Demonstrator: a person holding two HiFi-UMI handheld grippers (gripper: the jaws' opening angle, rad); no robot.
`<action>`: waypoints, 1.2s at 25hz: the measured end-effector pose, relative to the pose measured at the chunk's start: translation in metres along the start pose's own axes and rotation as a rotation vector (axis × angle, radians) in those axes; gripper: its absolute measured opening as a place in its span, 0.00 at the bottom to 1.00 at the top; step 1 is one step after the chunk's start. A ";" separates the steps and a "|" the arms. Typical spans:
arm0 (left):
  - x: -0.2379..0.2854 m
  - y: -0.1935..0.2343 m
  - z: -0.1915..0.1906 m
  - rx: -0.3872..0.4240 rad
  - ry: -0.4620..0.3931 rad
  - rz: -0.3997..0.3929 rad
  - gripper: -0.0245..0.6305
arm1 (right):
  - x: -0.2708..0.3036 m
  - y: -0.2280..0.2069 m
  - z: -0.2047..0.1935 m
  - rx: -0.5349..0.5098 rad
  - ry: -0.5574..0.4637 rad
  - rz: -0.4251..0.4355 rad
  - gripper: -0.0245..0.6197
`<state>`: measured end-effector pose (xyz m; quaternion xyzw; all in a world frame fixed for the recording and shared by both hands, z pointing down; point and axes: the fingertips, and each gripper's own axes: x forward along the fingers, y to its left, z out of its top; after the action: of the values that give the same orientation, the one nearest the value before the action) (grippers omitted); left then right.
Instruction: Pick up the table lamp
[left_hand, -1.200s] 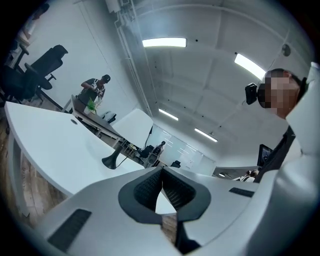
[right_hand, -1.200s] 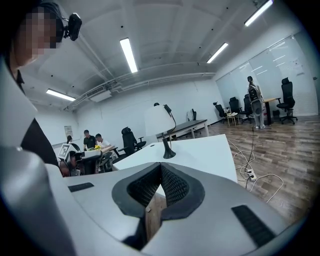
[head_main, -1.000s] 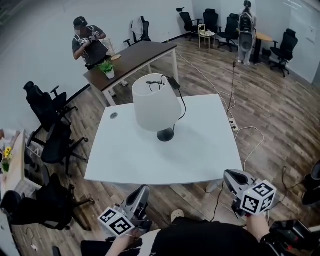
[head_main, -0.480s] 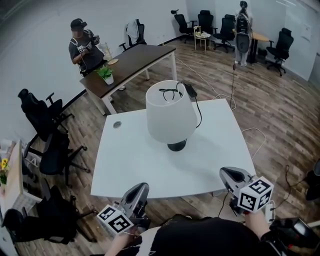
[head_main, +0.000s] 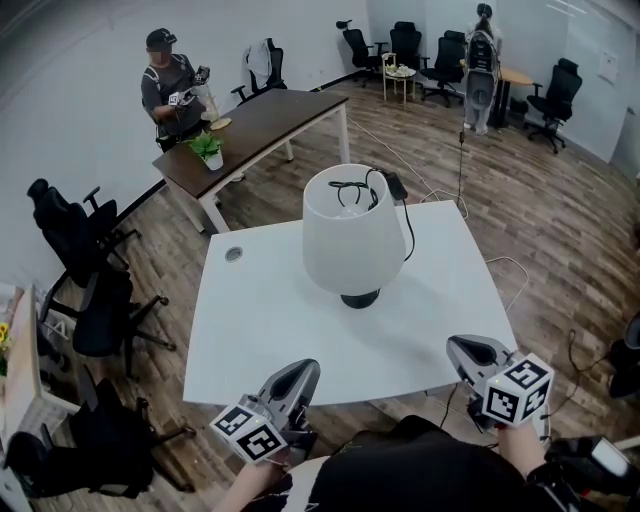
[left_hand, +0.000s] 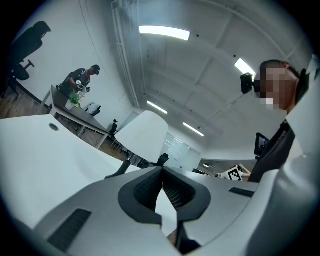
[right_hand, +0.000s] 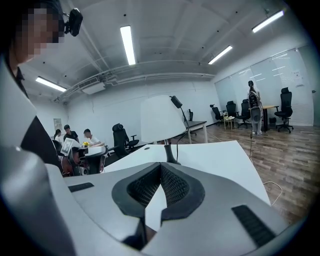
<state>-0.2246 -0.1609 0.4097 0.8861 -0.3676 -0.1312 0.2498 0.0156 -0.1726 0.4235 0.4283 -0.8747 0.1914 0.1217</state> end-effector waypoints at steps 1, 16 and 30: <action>0.004 0.001 -0.004 0.011 0.016 -0.001 0.06 | 0.001 0.000 -0.001 -0.006 0.006 -0.003 0.06; 0.066 0.013 0.008 -0.044 -0.002 -0.033 0.06 | 0.020 -0.009 0.016 -0.018 -0.011 0.058 0.06; 0.151 0.062 0.001 -0.441 -0.161 -0.048 0.45 | 0.044 -0.091 0.077 -0.068 -0.021 0.110 0.06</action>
<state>-0.1562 -0.3073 0.4352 0.8053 -0.3276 -0.2847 0.4039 0.0572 -0.2882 0.3920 0.3772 -0.9042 0.1633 0.1163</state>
